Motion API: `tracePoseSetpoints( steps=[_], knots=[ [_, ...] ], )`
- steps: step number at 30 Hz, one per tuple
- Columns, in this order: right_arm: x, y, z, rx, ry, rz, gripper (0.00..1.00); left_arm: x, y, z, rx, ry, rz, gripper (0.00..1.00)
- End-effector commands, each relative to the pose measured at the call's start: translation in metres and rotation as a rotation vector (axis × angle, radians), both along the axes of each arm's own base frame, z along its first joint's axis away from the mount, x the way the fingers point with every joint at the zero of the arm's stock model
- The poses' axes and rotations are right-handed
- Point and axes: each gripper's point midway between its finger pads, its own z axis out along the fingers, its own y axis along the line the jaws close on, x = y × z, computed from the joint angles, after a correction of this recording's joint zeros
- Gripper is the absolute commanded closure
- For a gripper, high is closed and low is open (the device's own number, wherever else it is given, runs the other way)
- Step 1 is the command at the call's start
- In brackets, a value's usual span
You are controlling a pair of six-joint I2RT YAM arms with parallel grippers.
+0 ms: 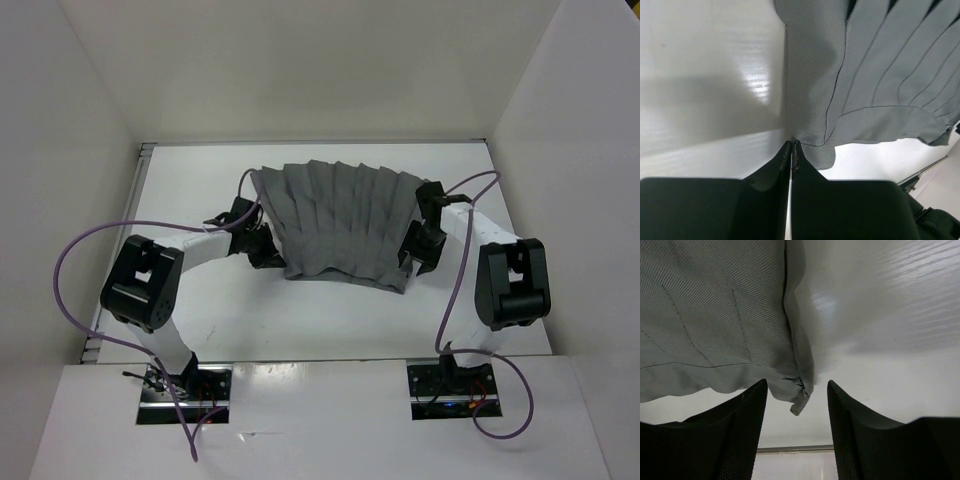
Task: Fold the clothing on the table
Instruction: Flatten the skirt out, then fold the skirt
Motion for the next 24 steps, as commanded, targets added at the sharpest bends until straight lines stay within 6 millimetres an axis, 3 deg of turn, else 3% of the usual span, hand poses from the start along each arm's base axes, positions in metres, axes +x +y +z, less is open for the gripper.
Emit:
tracePoseSetpoints(
  steps=[1,6,9,12,13,18,21,24],
  knots=[
    [0.010,0.014,-0.003,0.081,-0.032,-0.001,0.43,-0.009,-0.001,-0.008,0.011,0.023,-0.028,1.00],
    [0.002,0.019,-0.010,0.079,-0.001,0.010,0.43,-0.007,-0.002,-0.008,0.011,0.021,-0.028,1.00],
    [-0.017,0.021,-0.021,0.062,0.051,0.027,0.48,-0.007,-0.002,-0.008,0.011,0.021,-0.028,1.00],
    [-0.024,0.022,-0.022,0.034,0.071,0.049,0.93,-0.009,-0.002,-0.010,0.007,0.019,-0.041,1.00],
    [-0.023,0.020,-0.021,0.022,0.070,0.048,1.00,-0.009,-0.002,-0.010,0.007,0.019,-0.041,1.00],
    [-0.005,-0.021,0.009,-0.159,-0.008,-0.006,1.00,-0.009,0.033,-0.014,0.091,0.027,0.022,1.00],
    [-0.005,-0.024,0.017,-0.159,-0.018,-0.007,1.00,-0.013,0.050,-0.019,0.131,0.041,0.040,1.00],
    [-0.009,-0.022,0.012,-0.151,0.001,-0.013,1.00,-0.015,0.052,-0.019,0.138,0.038,0.044,1.00]
  ],
)
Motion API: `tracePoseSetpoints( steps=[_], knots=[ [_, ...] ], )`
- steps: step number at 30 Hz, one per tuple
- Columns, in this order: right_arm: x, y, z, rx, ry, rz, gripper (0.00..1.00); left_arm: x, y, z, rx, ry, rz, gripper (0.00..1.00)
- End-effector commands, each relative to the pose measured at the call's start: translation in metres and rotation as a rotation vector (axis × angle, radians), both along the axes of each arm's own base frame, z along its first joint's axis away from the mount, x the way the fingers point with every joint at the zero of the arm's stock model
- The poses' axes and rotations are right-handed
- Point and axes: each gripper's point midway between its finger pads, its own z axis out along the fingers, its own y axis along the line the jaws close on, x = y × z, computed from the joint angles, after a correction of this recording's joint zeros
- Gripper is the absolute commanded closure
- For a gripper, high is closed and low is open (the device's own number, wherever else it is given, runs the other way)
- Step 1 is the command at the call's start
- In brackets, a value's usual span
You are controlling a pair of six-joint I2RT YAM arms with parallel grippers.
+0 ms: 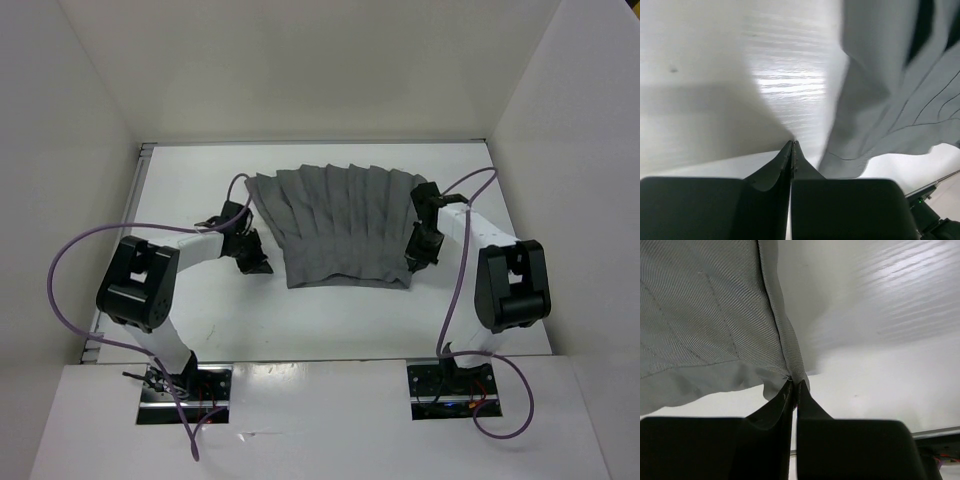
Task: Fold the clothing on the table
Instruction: Fold the skirt
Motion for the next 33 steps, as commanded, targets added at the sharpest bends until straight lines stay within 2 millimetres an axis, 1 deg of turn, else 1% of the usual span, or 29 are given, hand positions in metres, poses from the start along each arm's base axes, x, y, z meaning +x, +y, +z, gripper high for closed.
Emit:
tracePoseSetpoints(
  steps=[1,2,4,7,8,9,10,11,12,13,14,16,18,19,21,22,23,24,25,26,27,28,29,31,32,33],
  knots=[
    [-0.005,-0.020,0.010,-0.078,-0.004,-0.022,1.00,-0.006,0.019,-0.002,0.064,0.001,0.011,1.00],
    [-0.008,-0.017,0.007,-0.064,0.009,-0.019,1.00,-0.007,0.020,-0.004,0.064,0.000,0.011,1.00],
    [-0.004,-0.013,0.007,-0.041,-0.007,-0.017,1.00,-0.009,0.013,-0.006,0.025,0.006,-0.007,1.00],
    [-0.003,-0.009,0.005,-0.020,-0.003,-0.014,1.00,-0.009,0.004,0.000,-0.026,-0.006,-0.039,0.99],
    [-0.003,-0.009,0.003,-0.021,0.006,-0.014,1.00,-0.011,0.001,0.002,-0.047,-0.001,-0.049,0.81],
    [-0.003,-0.009,0.003,-0.021,0.006,-0.014,1.00,-0.013,-0.003,0.002,-0.071,-0.004,-0.061,0.69],
    [-0.004,-0.007,0.003,-0.021,0.006,-0.005,1.00,-0.011,-0.011,0.007,-0.118,-0.018,-0.083,0.57],
    [-0.004,-0.007,0.003,-0.021,0.006,-0.005,1.00,-0.015,-0.017,0.010,-0.145,-0.019,-0.097,0.38],
    [-0.004,-0.007,0.003,-0.021,0.006,-0.005,1.00,-0.015,-0.020,0.012,-0.162,-0.026,-0.105,0.35],
    [-0.007,-0.007,0.000,-0.023,0.015,-0.004,1.00,-0.017,-0.027,0.014,-0.175,-0.027,-0.121,0.33],
    [-0.007,-0.007,0.000,-0.023,0.015,-0.004,1.00,-0.020,-0.034,0.014,-0.175,-0.023,-0.144,0.32],
    [-0.007,-0.007,0.000,-0.023,0.015,-0.004,1.00,-0.018,-0.040,0.014,-0.187,-0.013,-0.151,0.32],
    [-0.005,-0.005,0.001,-0.012,0.008,-0.003,1.00,-0.018,-0.043,0.005,-0.201,0.014,-0.138,0.32],
    [-0.005,-0.005,0.001,-0.012,0.008,-0.003,1.00,-0.021,-0.043,-0.002,-0.202,0.040,-0.139,0.35],
    [-0.004,-0.005,0.003,-0.011,-0.003,-0.003,1.00,-0.020,-0.050,-0.006,-0.222,0.048,-0.135,0.39],
    [-0.004,-0.005,0.003,-0.011,-0.003,-0.003,1.00,-0.021,-0.051,-0.014,-0.227,0.066,-0.138,0.43],
    [-0.004,-0.005,0.003,-0.011,-0.003,-0.003,1.00,-0.025,-0.057,-0.016,-0.253,0.081,-0.141,0.55],
    [-0.004,-0.005,0.003,-0.011,-0.003,-0.003,1.00,-0.029,-0.062,-0.022,-0.250,0.092,-0.157,0.61],
    [-0.004,-0.005,0.003,-0.011,-0.003,-0.003,1.00,-0.035,-0.064,-0.032,-0.243,0.129,-0.156,0.67],
    [-0.004,-0.005,0.003,-0.011,-0.003,-0.003,1.00,-0.033,-0.070,-0.031,-0.253,0.122,-0.172,0.74],
    [-0.005,-0.003,0.004,0.000,-0.001,-0.002,1.00,-0.034,-0.073,-0.034,-0.253,0.122,-0.183,0.90],
    [-0.003,-0.001,0.004,0.013,-0.008,0.000,1.00,-0.038,-0.078,-0.036,-0.262,0.129,-0.199,0.98],
    [0.000,0.001,0.007,0.025,-0.027,0.002,1.00,-0.035,-0.081,-0.034,-0.279,0.111,-0.208,1.00],
    [0.008,0.002,0.013,0.029,-0.051,0.002,1.00,-0.027,-0.075,-0.019,-0.301,0.081,-0.183,1.00],
    [0.008,0.002,0.013,0.029,-0.051,0.002,1.00,-0.025,-0.069,-0.014,-0.288,0.074,-0.169,1.00],
    [0.016,0.004,0.022,0.034,-0.086,0.002,1.00,-0.014,-0.056,0.001,-0.274,0.015,-0.150,1.00]
  ],
)
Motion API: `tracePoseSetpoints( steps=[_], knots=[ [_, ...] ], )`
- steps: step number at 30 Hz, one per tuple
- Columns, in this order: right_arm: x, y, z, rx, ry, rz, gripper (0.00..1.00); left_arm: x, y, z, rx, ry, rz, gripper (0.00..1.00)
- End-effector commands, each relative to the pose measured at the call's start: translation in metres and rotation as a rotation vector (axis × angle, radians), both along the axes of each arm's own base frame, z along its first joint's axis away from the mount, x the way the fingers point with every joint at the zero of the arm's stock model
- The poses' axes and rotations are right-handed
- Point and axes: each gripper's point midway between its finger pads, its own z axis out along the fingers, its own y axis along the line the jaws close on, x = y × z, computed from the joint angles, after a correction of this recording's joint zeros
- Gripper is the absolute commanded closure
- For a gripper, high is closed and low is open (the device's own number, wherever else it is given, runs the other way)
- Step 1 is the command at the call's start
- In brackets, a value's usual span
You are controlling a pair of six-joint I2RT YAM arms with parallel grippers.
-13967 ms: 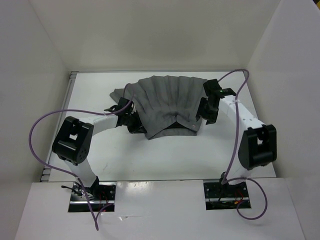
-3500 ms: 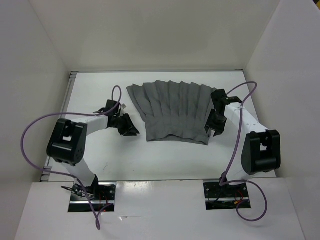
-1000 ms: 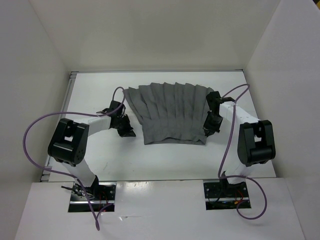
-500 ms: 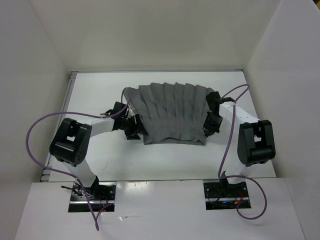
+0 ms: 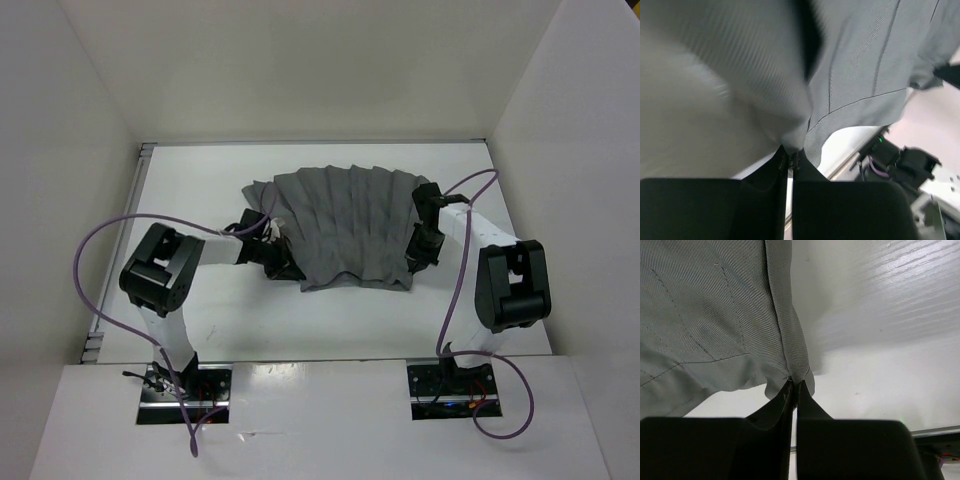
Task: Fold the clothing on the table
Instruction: Fold the skirt
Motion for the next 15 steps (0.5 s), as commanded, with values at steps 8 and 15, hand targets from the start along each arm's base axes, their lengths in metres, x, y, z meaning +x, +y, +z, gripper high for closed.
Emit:
tracePoseSetpoints(
  steps=[8,15],
  knots=[
    [0.102,0.008,0.098,0.004,-0.355,0.041,1.00,0.090,0.075,0.115,0.109,-0.316,0.143,1.00],
    [0.173,0.013,0.227,0.006,-0.706,0.057,1.00,0.168,0.104,0.228,0.050,-0.580,0.196,1.00]
  ],
)
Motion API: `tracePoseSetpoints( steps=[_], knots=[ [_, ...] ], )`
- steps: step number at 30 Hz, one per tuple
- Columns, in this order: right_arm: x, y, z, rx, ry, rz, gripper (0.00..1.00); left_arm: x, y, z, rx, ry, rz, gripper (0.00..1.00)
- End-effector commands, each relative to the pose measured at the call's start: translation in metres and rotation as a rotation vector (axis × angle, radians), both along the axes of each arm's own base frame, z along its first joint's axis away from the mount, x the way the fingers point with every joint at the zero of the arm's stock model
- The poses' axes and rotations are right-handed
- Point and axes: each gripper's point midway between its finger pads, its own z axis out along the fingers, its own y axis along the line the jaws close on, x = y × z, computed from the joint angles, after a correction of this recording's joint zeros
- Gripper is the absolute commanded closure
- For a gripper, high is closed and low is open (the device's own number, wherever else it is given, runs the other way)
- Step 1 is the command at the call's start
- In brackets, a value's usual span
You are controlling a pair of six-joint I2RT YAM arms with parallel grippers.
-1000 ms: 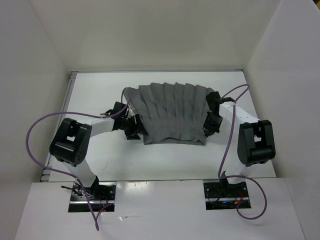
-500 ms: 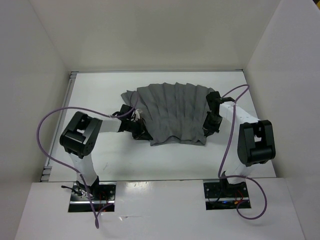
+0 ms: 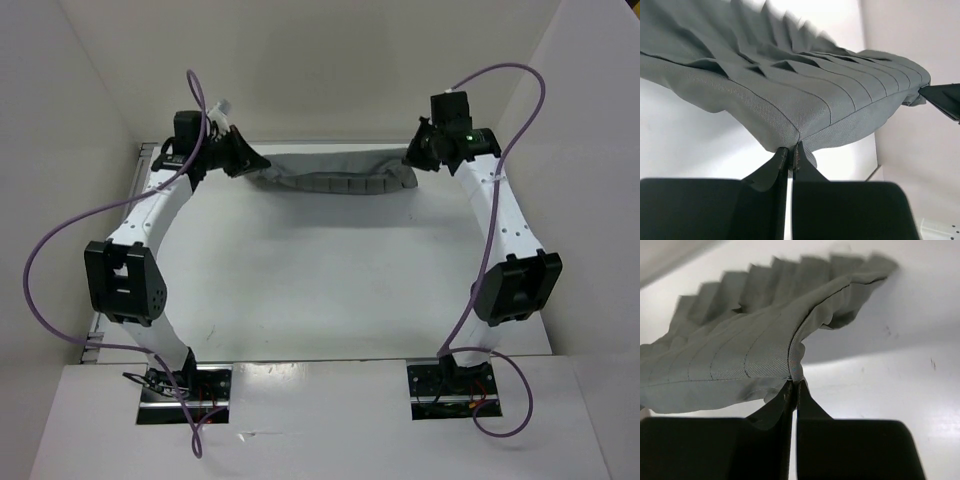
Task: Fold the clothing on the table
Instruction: Fold the skirt
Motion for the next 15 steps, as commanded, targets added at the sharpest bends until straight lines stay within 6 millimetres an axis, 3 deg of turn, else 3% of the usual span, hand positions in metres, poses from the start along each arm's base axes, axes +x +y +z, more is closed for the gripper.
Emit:
tracePoseSetpoints(
  steps=[1,4,5,8,10,14,15],
  knots=[
    [0.012,-0.009,0.013,-0.049,-0.031,-0.005,1.00,0.005,0.013,0.011,0.026,-0.025,-0.008,1.00],
    [0.005,0.000,-0.023,-0.022,0.039,0.044,1.00,-0.005,0.014,-0.019,0.029,0.030,-0.009,1.00],
    [-0.007,0.000,-0.034,-0.022,0.060,0.059,1.00,-0.016,0.013,-0.041,0.026,0.085,-0.018,1.00],
    [-0.019,0.005,-0.037,-0.006,0.057,0.098,1.00,-0.029,0.011,-0.061,0.014,0.124,-0.037,1.00],
    [-0.022,0.006,-0.029,0.004,0.038,0.105,1.00,-0.033,0.010,-0.065,0.006,0.137,-0.048,1.00],
    [-0.037,0.018,-0.004,0.060,0.009,0.168,1.00,-0.052,0.009,-0.043,0.013,0.114,-0.083,1.00],
    [-0.043,0.021,-0.006,0.077,0.026,0.186,1.00,-0.060,0.010,-0.042,0.021,0.110,-0.090,1.00]
  ],
)
